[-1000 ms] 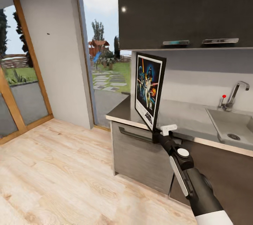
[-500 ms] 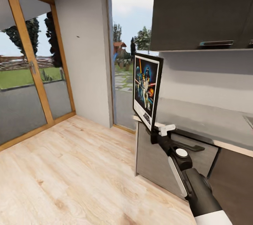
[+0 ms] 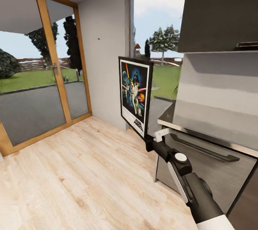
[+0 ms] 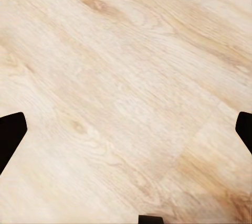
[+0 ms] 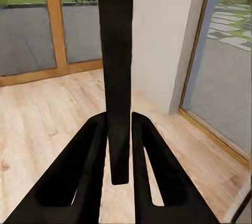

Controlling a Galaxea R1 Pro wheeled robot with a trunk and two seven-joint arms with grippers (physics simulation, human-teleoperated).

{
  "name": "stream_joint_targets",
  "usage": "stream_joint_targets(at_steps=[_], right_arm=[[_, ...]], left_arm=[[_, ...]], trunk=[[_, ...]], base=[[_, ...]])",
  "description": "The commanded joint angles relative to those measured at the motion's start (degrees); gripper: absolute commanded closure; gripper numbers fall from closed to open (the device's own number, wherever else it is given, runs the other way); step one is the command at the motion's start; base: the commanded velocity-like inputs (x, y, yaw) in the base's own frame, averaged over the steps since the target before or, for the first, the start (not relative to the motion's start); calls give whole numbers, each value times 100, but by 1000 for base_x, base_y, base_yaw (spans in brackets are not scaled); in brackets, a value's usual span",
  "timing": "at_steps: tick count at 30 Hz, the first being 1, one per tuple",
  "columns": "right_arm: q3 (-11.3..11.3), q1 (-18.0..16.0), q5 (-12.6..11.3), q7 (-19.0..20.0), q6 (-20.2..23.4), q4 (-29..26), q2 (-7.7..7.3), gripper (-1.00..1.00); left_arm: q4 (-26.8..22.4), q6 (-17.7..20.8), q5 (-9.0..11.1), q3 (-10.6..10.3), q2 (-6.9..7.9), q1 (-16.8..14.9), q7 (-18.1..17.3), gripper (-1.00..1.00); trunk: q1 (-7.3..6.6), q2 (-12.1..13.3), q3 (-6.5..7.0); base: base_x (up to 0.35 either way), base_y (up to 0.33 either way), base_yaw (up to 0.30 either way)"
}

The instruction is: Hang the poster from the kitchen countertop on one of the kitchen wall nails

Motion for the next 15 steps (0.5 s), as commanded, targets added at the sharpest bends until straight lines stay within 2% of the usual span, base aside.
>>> stream_joint_targets(at_steps=[1,5,6,9,11,12,13,14,15], right_arm=[[-5,-4,-8,260,34,20,1,100],[-19,0,7,848,32,86,-12,100],[-35,9,-15,1128,31,99,-168,100],[-38,11,-48,1326,31,104,-245,100],[-50,13,-100,1726,31,104,-343,100],[-52,13,-101,1732,31,104,-345,100],[-87,13,-103,1746,32,104,-351,100],[-353,13,-108,1759,39,104,-354,100],[-380,13,-108,1760,39,104,-354,100]], left_arm=[[-6,-9,0,3,1,2,0,-100],[-1,-10,0,3,1,2,0,-100],[2,-10,0,4,2,2,0,-100],[4,-10,0,3,0,2,0,-100],[11,-10,0,2,-6,2,0,-100],[11,-10,0,2,-6,2,0,-100],[12,-10,0,2,-6,2,0,-100],[12,-10,0,2,-4,2,-6,-100],[12,-10,2,2,-5,2,-7,-100]], trunk=[[0,-3,-5],[0,-3,-5],[0,-3,-5],[0,-3,-5],[0,-3,-5],[0,-3,-5],[0,-3,-10],[0,-3,-19],[0,-3,-27]], base=[[0,73,14],[0,35,7],[0,6,1],[0,4,1],[0,1,0],[0,0,0],[0,0,0],[0,0,0],[0,0,0]])
